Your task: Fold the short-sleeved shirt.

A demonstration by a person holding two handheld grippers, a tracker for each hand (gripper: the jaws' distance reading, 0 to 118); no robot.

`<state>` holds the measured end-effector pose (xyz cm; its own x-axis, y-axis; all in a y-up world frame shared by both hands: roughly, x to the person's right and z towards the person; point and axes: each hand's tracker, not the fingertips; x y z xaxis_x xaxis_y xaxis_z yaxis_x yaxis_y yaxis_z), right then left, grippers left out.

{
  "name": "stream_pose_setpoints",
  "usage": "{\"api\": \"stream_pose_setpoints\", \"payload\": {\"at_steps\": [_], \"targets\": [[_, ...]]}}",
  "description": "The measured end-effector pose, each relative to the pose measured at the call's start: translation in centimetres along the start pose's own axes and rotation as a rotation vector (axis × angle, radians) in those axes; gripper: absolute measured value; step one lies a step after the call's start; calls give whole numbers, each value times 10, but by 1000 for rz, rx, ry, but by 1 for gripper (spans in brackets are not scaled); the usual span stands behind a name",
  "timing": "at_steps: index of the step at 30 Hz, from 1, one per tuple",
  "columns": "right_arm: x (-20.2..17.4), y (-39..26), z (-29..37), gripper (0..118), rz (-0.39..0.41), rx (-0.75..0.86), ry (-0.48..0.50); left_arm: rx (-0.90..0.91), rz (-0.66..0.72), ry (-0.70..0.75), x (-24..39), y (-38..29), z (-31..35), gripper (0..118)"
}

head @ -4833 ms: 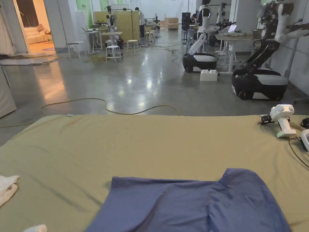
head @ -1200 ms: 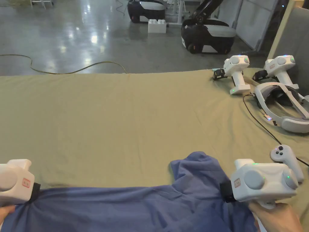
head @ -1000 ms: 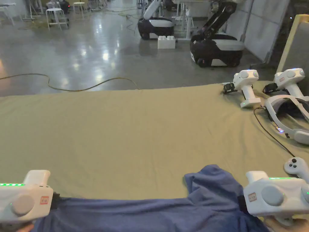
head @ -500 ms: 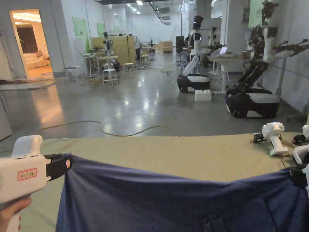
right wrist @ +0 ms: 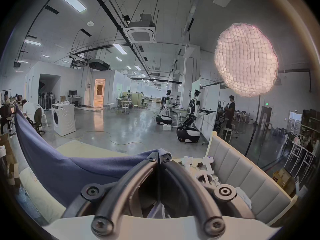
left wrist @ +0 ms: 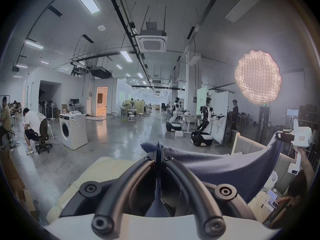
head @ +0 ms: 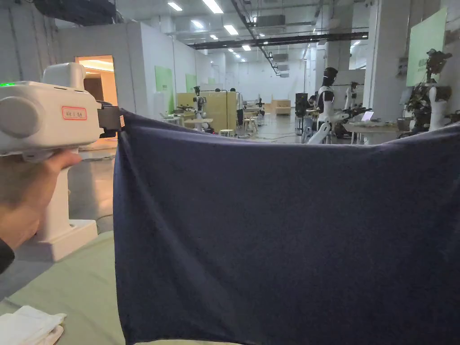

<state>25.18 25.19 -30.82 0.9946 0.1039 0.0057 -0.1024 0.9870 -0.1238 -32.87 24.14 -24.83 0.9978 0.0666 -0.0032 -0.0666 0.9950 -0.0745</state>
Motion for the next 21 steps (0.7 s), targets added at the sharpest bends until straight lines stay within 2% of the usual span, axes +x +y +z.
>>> {"api": "stream_pose_setpoints", "payload": {"at_steps": [8, 11, 21], "targets": [[-14, 41, -66, 0, 14, 5, -67, 19, -16, 72, 12, 33, -73, 4], [-17, 44, -91, 0, -14, 5, -78, 12, -19, 98, 16, 29, -101, 4], [-25, 51, -163, 0, -2, 34, -122, 5, -31, 150, 20, 9, -173, 4]]}}
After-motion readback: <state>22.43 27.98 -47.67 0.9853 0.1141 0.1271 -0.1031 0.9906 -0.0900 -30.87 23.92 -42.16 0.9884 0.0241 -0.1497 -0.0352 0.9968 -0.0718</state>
